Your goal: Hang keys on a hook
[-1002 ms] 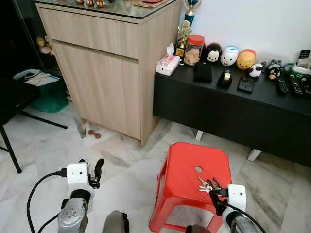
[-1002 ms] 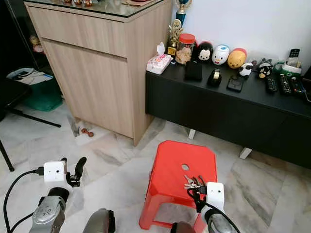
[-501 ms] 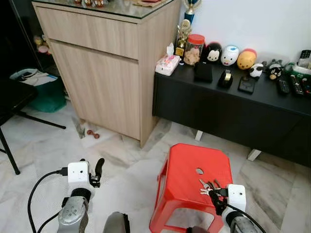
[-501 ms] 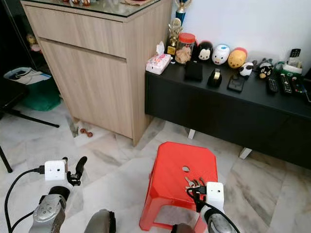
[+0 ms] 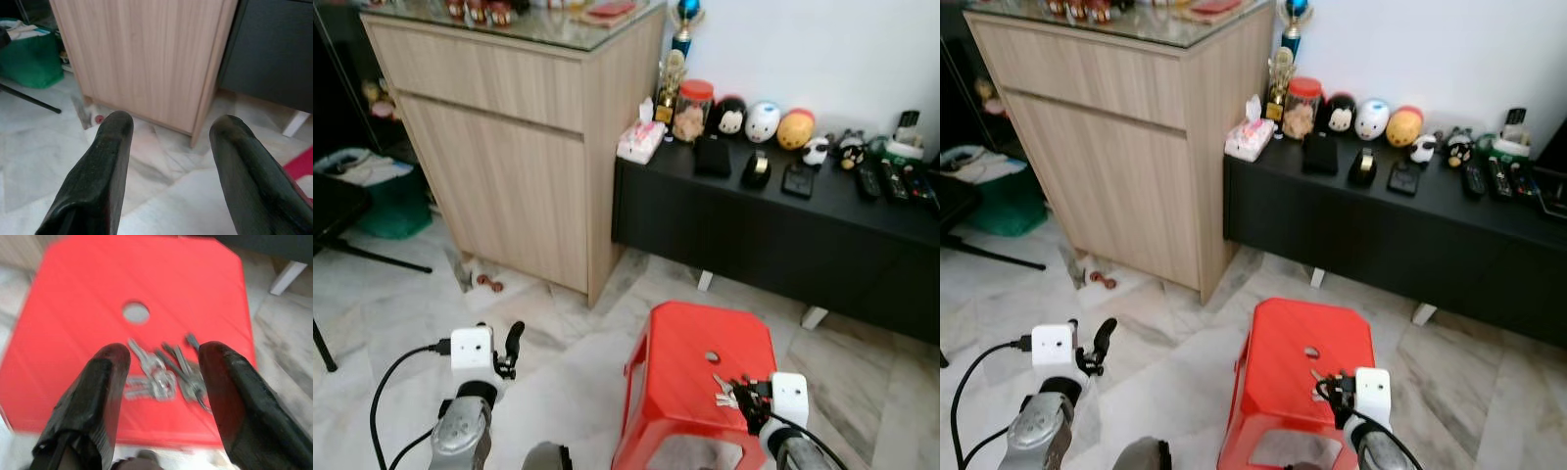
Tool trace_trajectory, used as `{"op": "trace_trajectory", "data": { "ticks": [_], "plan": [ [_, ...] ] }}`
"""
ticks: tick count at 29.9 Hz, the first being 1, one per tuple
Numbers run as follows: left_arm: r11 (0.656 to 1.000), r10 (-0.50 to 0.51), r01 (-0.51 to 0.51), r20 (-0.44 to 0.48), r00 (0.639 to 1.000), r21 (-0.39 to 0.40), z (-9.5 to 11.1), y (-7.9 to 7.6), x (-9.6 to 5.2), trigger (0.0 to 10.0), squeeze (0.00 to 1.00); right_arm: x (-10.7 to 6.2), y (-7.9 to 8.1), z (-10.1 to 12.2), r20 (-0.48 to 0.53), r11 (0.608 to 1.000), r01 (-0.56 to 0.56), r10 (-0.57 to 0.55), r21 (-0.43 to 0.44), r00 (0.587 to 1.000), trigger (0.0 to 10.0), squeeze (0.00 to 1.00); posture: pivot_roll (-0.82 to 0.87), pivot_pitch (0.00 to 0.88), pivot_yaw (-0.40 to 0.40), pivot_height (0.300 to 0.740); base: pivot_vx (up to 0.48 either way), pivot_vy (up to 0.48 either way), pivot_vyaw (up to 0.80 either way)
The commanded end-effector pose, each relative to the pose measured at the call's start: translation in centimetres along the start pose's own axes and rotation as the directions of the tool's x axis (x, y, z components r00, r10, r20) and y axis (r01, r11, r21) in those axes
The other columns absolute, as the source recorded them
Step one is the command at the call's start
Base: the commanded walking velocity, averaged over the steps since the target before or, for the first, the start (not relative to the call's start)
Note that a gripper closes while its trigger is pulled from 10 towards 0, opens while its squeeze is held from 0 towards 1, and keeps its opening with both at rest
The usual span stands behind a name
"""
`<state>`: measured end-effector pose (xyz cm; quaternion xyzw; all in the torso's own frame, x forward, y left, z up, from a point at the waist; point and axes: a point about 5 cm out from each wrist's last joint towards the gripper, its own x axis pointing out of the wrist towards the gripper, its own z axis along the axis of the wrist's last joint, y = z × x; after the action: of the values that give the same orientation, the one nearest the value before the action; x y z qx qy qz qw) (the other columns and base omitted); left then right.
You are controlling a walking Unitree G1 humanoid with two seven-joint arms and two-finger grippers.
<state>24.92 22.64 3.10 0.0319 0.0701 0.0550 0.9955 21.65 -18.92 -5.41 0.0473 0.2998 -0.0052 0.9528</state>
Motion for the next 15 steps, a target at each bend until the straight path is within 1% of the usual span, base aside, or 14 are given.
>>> {"op": "trace_trajectory", "data": {
  "ticks": [1, 15],
  "plan": [
    [1.0, -0.021, 0.022, 0.009, 1.0, -0.003, 0.25, -0.65, 0.36, 10.0, 0.0, -0.22, -0.74, -0.21, -0.008, 1.0, 0.017, -0.017, -0.003, 1.0, 10.0, 0.0, -0.02, 0.0, -0.068, 0.638, 0.0, 0.0, 0.0],
    [1.0, -0.024, 0.024, 0.009, 1.0, -0.005, 0.12, -0.69, 0.36, 10.0, 0.0, -0.37, -0.95, -0.42, -0.009, 1.0, 0.027, -0.027, -0.001, 1.0, 10.0, 0.0, -0.02, 0.0, -0.07, 0.638, 0.0, 0.0, 0.0]
  ]
}}
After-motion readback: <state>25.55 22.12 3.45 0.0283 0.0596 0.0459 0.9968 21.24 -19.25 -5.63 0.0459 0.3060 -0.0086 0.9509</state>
